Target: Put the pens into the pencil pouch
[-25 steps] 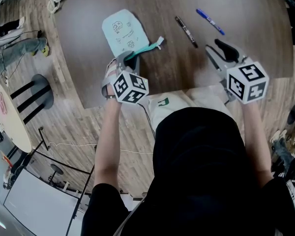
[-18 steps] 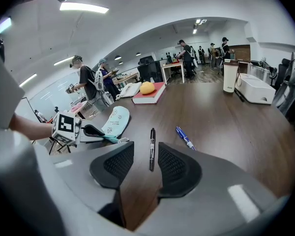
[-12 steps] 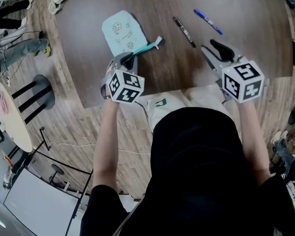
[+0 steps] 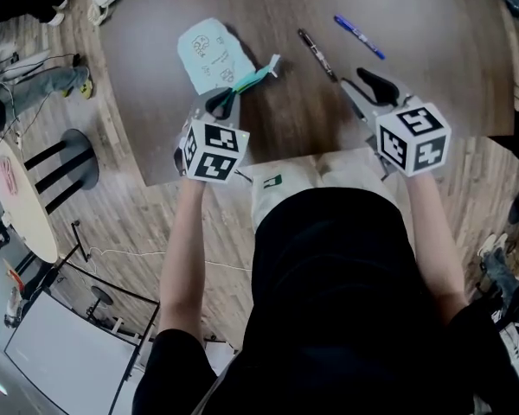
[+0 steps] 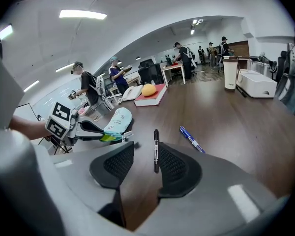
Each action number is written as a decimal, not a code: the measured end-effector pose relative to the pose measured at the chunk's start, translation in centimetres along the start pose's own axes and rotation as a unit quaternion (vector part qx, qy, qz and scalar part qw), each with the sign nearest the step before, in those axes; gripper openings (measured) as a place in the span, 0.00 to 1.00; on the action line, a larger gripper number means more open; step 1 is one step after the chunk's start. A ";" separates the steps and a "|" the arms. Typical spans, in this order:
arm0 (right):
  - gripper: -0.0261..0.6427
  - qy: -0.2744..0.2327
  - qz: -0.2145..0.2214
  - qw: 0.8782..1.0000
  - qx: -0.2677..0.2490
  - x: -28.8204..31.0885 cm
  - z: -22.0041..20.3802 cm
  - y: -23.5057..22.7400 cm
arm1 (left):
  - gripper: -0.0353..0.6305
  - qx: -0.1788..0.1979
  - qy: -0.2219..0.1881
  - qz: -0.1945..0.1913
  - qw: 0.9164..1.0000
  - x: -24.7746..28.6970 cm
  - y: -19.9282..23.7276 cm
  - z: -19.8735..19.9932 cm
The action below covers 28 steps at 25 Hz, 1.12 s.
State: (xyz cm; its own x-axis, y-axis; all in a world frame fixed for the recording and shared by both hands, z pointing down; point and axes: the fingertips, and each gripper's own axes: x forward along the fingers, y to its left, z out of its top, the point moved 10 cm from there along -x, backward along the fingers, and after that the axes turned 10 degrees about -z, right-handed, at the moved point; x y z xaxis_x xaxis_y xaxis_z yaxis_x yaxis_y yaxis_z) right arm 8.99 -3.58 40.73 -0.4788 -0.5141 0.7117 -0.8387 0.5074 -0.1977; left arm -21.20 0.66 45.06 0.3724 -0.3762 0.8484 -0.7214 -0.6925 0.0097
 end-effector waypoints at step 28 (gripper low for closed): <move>0.28 0.022 -0.020 0.997 -0.065 4.7 -4.1 1.5 | 0.09 -0.099 -0.091 0.007 0.991 -4.7 0.1 4.4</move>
State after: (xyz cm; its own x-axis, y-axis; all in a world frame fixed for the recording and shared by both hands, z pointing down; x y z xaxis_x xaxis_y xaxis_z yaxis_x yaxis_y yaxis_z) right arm 6.58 -2.38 46.57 -0.4314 -0.5070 0.7462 -0.8153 0.5733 -0.0818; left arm -20.45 -0.29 38.73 0.4479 -0.5016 0.7401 -0.8208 -0.5588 0.1180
